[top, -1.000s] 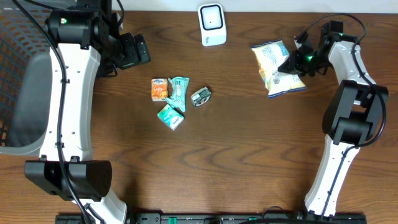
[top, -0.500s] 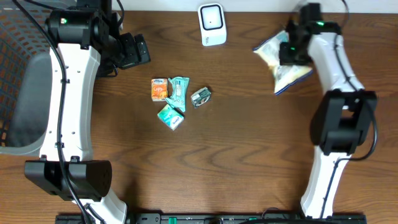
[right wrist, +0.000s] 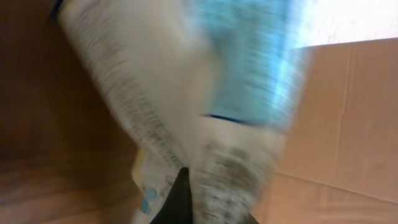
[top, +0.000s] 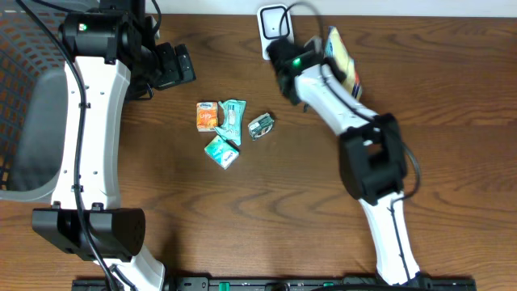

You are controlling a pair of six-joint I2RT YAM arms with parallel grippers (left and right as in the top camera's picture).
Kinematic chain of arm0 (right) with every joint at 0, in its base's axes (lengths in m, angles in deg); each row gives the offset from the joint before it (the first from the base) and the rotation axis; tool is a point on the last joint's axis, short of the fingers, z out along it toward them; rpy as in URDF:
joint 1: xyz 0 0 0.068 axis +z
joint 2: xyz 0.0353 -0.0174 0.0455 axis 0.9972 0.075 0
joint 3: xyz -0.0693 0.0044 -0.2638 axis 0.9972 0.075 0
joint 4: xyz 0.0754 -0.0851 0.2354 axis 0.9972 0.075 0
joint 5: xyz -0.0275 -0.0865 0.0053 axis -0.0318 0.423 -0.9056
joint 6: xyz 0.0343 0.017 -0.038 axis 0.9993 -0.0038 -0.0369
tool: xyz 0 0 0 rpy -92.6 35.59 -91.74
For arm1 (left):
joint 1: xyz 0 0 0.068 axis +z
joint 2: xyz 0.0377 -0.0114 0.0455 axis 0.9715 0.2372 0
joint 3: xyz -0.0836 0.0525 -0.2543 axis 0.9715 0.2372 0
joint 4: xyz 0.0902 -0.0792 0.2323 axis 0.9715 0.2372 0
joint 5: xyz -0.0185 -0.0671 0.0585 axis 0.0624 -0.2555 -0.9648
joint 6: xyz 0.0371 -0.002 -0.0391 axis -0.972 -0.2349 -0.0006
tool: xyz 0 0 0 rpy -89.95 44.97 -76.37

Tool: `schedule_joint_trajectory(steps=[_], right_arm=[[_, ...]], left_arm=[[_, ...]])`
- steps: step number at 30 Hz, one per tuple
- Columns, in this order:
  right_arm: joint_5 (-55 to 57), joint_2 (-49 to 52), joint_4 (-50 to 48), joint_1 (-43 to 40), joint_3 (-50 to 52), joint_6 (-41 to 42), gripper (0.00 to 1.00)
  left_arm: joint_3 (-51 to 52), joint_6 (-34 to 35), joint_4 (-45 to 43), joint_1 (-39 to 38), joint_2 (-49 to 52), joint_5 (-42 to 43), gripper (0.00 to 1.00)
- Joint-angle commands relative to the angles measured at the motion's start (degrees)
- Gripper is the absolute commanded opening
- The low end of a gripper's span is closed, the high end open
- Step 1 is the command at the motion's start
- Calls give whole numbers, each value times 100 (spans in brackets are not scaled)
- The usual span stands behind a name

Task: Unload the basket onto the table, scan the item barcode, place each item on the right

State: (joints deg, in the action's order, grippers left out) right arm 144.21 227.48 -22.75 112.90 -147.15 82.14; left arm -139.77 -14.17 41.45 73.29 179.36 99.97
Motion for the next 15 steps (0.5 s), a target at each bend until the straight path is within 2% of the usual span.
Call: schedule_joint_trajectory(steps=[1,4,5,6,8,11,13,15], right_arm=[[243,162,361,339,57,507,10],[-647,118,667,634,44,538,20],[-1043,81,765,741,33,538,25],[-1556,11,909,859,-20,542,34],[-2070,-125,1054,909,-127,562,44],[-2682,-428,1222,866,-356,557,48],[-3005,-704,1281,748,-553,555,63],[-3309,-966,1276,579,-695,551,69]], left_arm=[[-20,-35,17,35,31,-76,98],[-20,-35,17,35,31,-76,98],[-20,-35,17,35,31,-76,98],[-20,-35,17,35,31,-76,98],[-20,-35,17,35,31,-76,98],[-20,-35,17,35,31,-76,98],[-20,-35,17,35,31,-76,98],[-20,-35,17,35,31,-76,98]])
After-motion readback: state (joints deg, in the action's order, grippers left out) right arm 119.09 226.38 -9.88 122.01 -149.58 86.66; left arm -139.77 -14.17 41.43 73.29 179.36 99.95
